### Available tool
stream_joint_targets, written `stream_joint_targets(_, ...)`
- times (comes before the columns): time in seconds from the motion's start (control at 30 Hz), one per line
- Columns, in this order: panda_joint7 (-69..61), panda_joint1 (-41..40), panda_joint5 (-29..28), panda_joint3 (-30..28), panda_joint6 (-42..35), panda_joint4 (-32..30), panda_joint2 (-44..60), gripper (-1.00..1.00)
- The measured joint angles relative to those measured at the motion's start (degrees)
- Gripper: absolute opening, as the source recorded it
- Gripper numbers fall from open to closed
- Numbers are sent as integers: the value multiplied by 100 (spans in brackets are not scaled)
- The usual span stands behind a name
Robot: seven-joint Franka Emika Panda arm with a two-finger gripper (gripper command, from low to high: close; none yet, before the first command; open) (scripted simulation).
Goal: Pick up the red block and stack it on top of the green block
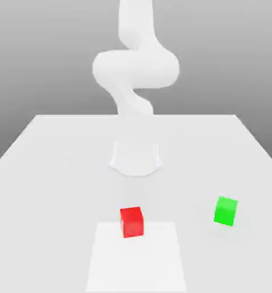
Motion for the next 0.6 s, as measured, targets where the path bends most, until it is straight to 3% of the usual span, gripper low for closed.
stream_joint_targets(0.47,-818,117,-169,-290,1947,-2608,2430,0)
stream_joint_targets(0.6,-1171,171,-51,-372,2950,-3185,3740,0)
